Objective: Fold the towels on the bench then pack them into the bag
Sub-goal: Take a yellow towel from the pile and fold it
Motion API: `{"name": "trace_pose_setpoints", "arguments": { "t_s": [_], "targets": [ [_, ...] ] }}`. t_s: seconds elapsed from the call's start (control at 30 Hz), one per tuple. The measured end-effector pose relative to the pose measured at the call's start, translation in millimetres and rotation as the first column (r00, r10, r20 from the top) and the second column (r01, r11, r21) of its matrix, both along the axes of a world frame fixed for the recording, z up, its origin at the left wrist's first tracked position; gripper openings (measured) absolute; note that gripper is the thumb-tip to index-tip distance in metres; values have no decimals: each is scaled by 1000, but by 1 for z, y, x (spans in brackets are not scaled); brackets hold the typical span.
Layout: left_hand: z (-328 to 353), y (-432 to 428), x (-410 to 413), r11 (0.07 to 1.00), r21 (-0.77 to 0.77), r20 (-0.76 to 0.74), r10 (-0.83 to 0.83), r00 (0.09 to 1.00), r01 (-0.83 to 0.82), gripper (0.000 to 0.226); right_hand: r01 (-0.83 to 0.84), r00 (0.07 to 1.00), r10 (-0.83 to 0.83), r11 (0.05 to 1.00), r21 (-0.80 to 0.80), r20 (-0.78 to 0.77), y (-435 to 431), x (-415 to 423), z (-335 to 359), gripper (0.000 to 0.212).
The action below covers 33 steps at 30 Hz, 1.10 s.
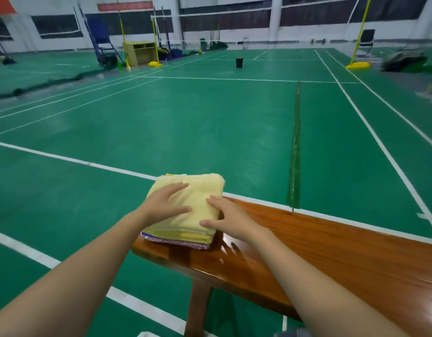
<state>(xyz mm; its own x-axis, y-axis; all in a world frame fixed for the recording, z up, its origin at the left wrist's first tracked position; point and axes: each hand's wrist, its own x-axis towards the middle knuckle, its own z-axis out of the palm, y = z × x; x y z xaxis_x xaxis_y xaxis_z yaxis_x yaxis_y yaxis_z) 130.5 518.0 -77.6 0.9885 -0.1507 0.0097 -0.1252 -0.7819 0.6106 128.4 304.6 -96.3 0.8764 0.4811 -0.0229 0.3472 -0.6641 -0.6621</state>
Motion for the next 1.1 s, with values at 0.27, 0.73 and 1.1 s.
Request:
{"name": "trace_pose_setpoints", "arguments": {
  "t_s": [0.27,0.73,1.1],
  "targets": [
    [8,-123,-35,986,-49,204,-145,968,158,97,166,977,-183,975,149,113,-121,-61,24,76],
    [-71,-408,-107,877,-200,-3,-446,895,436,74,725,675,-736,676,133,55,-385,-202,-26,67],
    [-105,-498,-142,835,69,6,-547,837,546,76,851,521,-849,509,-129,88,-443,-236,-74,66]
  ]
}}
